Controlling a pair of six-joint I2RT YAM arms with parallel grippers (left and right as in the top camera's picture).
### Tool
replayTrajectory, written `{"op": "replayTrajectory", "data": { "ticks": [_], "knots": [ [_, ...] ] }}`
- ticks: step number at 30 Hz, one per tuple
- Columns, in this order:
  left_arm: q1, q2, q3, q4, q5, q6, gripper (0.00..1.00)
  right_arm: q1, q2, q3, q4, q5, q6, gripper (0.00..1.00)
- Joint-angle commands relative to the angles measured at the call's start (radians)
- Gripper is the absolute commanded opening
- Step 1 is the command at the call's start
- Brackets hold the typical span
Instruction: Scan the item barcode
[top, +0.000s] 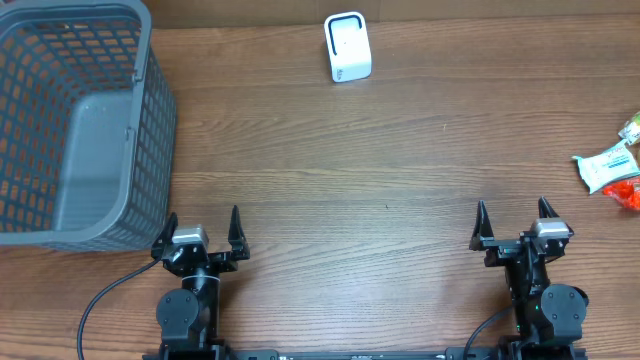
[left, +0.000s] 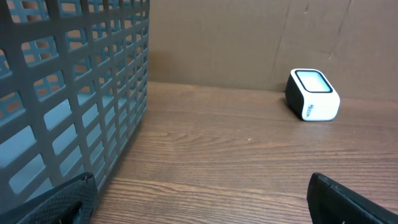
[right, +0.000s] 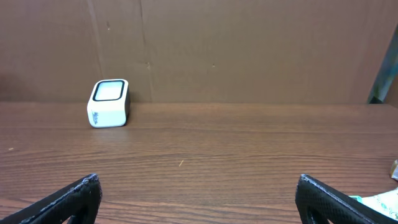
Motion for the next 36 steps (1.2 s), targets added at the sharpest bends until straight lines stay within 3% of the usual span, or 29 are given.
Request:
{"op": "replayTrajectory", "data": {
  "ticks": [1, 36],
  "knots": [
    [0.0, -0.01, -0.005, 0.0, -0.011, 0.014, 0.99, -0.003, -0.011, -0.01, 0.006, 0.009, -0.004, 1.0],
    [-0.001, -0.009, -0.004, 0.002, 0.007, 0.034, 1.0, -0.003, -0.011, -0.01, 0.006, 0.009, -0.005, 1.0]
  ]
}}
